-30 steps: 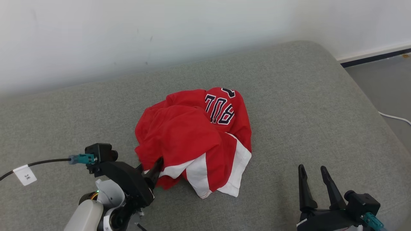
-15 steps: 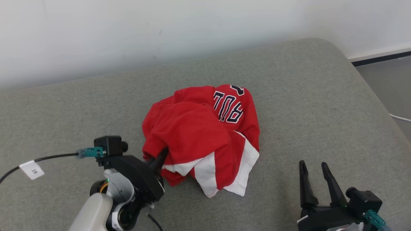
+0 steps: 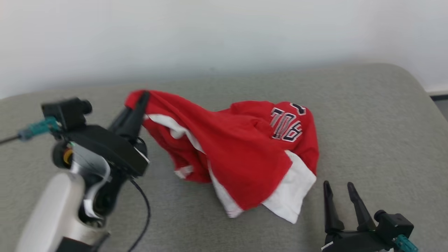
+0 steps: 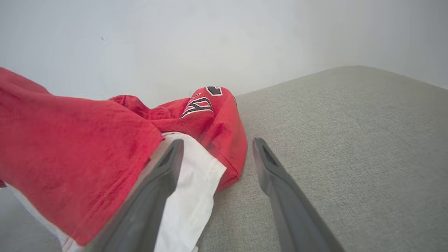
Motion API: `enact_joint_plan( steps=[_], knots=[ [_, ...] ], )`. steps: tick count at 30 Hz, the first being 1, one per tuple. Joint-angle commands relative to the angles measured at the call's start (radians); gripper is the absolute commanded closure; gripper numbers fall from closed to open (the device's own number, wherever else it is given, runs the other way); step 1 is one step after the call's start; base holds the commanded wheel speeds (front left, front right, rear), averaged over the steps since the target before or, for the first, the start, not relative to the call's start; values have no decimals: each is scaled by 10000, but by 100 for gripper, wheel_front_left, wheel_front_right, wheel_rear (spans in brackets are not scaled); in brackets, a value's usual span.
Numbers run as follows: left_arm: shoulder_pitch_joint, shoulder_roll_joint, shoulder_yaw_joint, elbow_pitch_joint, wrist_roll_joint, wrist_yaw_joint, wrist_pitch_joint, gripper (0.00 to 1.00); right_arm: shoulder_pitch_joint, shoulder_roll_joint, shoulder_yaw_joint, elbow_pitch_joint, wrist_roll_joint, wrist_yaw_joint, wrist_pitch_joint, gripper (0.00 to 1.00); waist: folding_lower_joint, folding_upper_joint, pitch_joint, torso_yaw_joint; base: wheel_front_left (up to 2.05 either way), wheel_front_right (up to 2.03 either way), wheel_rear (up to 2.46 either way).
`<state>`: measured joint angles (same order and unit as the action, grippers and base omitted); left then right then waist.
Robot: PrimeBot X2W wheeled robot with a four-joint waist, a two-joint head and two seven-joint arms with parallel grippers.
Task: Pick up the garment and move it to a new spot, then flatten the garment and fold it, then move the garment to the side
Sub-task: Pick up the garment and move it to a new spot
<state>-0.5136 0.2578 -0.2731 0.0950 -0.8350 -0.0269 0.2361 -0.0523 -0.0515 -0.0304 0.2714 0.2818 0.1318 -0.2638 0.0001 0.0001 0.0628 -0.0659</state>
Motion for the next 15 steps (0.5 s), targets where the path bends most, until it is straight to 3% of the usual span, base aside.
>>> enact_joint_plan(
  steps=[1, 6, 15],
  knots=[
    [-319, 279, 109, -226, 206, 70, 106, 100, 191, 22, 160, -117, 83, -22, -11, 0, -1, -1, -404, 894, 0, 0, 0],
    [-1063, 933, 393, -336, 583, 302, 367, 100, 263, 24, 698, -495, 213, -22, -13, 0, -1, -1, -554, 1799, 0, 0, 0],
    [-2578, 1837, 792, 1082, 1260, 48, -158, 100, 12, 19, 1653, -1279, 240, -22, -11, 0, -1, -1, -244, 2749, 0, 0, 0]
  ],
)
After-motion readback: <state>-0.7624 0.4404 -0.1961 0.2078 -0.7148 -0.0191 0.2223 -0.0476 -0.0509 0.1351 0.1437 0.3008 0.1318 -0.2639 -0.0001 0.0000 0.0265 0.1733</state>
